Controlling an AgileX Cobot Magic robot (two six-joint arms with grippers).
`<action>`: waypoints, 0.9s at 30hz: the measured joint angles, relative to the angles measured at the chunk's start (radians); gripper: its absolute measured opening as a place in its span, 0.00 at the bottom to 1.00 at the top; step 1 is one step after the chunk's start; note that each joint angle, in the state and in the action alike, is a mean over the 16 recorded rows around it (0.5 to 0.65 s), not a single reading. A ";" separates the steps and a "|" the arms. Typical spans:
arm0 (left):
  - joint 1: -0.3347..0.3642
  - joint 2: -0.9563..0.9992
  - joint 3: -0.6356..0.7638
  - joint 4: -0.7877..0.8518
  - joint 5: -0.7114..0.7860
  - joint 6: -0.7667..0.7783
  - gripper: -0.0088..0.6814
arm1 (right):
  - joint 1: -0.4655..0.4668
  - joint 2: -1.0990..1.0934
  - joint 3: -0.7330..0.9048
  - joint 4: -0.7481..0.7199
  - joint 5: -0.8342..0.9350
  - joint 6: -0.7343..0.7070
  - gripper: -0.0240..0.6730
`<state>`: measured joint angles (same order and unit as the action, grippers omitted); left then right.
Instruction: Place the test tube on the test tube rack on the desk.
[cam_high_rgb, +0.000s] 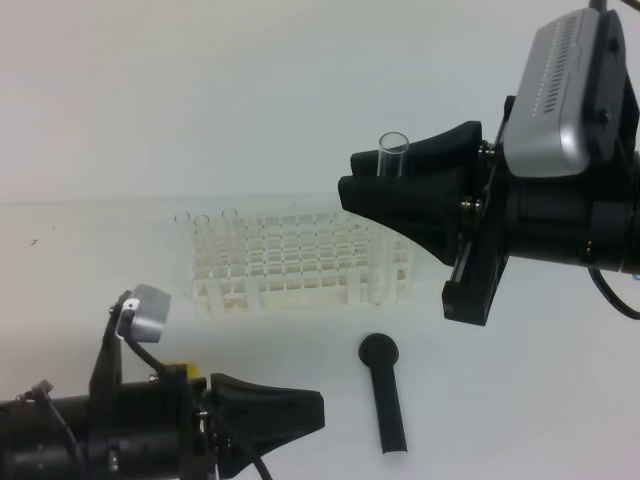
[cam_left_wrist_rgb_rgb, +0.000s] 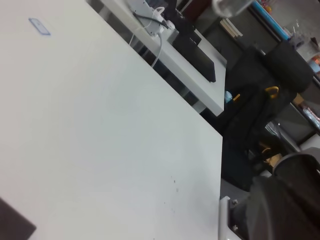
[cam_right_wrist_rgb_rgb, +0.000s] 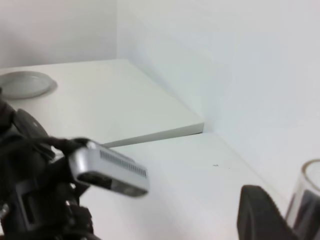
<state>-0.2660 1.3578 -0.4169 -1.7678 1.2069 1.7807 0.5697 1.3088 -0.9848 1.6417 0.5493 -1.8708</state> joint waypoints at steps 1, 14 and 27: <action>0.000 -0.019 0.000 0.000 0.000 0.001 0.01 | 0.000 0.000 0.000 0.000 0.000 0.000 0.21; 0.000 -0.524 0.000 0.020 -0.254 0.008 0.01 | 0.000 0.000 0.000 0.000 0.018 0.005 0.21; -0.001 -0.751 0.058 -0.024 -0.862 -0.034 0.01 | 0.000 0.000 0.000 0.000 0.032 0.016 0.21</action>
<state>-0.2671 0.6066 -0.3594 -1.7913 0.3444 1.7467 0.5697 1.3088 -0.9848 1.6417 0.5814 -1.8543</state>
